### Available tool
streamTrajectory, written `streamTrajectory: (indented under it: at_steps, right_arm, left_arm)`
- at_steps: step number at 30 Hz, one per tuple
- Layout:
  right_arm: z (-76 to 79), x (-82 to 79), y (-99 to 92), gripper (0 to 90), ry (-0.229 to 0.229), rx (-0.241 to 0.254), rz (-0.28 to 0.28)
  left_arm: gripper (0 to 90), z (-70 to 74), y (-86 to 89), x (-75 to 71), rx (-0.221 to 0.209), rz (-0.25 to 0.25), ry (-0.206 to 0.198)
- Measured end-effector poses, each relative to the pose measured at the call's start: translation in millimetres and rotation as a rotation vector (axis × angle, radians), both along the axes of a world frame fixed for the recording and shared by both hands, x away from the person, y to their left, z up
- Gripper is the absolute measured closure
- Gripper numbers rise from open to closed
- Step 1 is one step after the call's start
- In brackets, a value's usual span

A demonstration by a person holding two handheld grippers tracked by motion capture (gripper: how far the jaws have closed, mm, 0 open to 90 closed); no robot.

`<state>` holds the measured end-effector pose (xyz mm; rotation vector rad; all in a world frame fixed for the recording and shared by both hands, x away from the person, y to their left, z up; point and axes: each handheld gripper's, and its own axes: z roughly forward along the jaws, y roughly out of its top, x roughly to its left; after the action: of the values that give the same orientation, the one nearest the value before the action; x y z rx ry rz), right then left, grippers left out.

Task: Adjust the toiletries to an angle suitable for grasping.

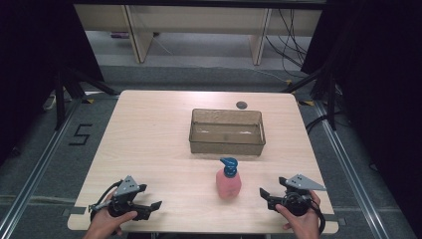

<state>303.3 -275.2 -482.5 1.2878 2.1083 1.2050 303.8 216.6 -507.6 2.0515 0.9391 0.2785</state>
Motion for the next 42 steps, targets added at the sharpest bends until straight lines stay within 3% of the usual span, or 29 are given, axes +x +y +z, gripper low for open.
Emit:
streamTrajectory:
  at_steps: [1, 2, 5, 7, 12, 13, 16, 19, 20, 21, 24, 25, 26, 28, 31, 33, 34, 36, 37, 38, 42]
  right_arm:
    - [-0.2, -0.1, 0.6, 15.9, 0.003, 0.006, 0.002]
    - [-0.9, 0.4, 1.1, 15.9, -0.005, 0.006, 0.001]
    - [0.4, 0.0, 0.1, 15.9, -0.018, -0.009, -0.004]
    - [0.9, -0.5, 1.0, 16.3, 0.000, 0.011, 0.007]
    - [0.7, -1.6, 4.9, 16.4, 0.023, 0.026, 0.002]
    - [0.9, -0.5, 3.9, 16.4, 0.008, 0.011, 0.015]
    - [1.5, -0.7, 3.5, 16.3, 0.001, 0.018, 0.017]
    - [0.8, -0.1, 4.2, 16.3, -0.003, 0.031, 0.019]
    - [1.8, -0.5, 3.3, 16.2, -0.024, 0.021, 0.013]
    - [2.3, -0.9, 3.8, 16.0, -0.012, 0.035, 0.018]
    - [3.1, -0.9, 4.1, 15.8, -0.032, 0.040, 0.024]
    - [3.2, -0.7, 4.5, 15.8, -0.029, 0.034, 0.021]
    - [3.6, -0.8, 5.6, 15.8, -0.028, 0.042, 0.016]
    - [4.4, -1.4, 6.7, 15.8, -0.016, 0.069, 0.033]
    - [5.5, -1.6, 7.0, 15.8, -0.038, 0.062, 0.032]
    - [6.2, -2.8, 10.8, 16.0, -0.015, 0.082, 0.023]
    - [6.5, -1.4, 9.5, 16.3, -0.043, 0.064, 0.049]
    - [6.5, -1.1, 11.0, 16.5, -0.053, 0.063, 0.050]
    - [7.8, -3.9, 13.5, 16.5, -0.009, 0.089, 0.043]
    - [7.7, -1.1, 11.8, 16.5, -0.055, 0.053, 0.063]
    - [9.5, -3.4, 16.3, 16.5, -0.035, 0.088, 0.055]
  left_arm:
    - [15.1, -0.5, -1.3, -0.4, -0.017, 0.011, 0.000]
    - [15.1, 0.1, 0.1, 0.0, 0.000, 0.000, 0.000]
    - [15.1, 0.1, 0.0, 0.0, -0.001, 0.002, -0.001]
    - [15.1, -0.7, -1.8, -0.5, -0.024, 0.015, -0.001]
    - [15.1, -0.5, -2.2, -0.9, -0.024, 0.021, -0.003]
    - [15.1, 0.4, 0.0, -0.2, 0.004, 0.005, -0.004]
    - [15.1, -0.4, -2.2, -0.9, -0.025, 0.021, -0.004]
    - [15.1, -0.4, -2.2, -0.9, -0.024, 0.021, -0.004]
    - [15.1, -0.1, -1.3, -0.6, -0.012, 0.014, -0.003]
    - [15.1, 0.0, -1.0, -0.5, -0.008, 0.012, -0.004]
    - [15.1, 0.4, -0.2, -0.3, 0.003, 0.006, -0.004]
    - [15.1, -0.3, -1.8, -0.7, -0.019, 0.019, -0.003]
    - [15.1, 0.1, 0.1, 0.1, 0.001, 0.000, -0.002]
    - [15.1, 0.1, 0.0, 0.0, 0.000, 0.002, -0.002]
    - [15.1, 0.0, 0.0, 0.1, 0.000, 0.002, -0.002]
    - [15.1, -0.1, 0.0, 0.2, -0.001, 0.004, -0.003]
    - [15.1, 0.1, 0.0, 0.1, -0.001, 0.003, -0.002]
    - [15.1, 0.1, 0.0, 0.2, 0.000, 0.002, -0.003]
    - [15.1, 0.1, 0.1, 0.2, 0.000, 0.003, -0.003]
    - [15.1, 0.1, 0.1, 0.2, 0.000, 0.003, -0.003]
    - [15.1, 0.0, 0.1, 0.3, 0.000, 0.000, 0.000]
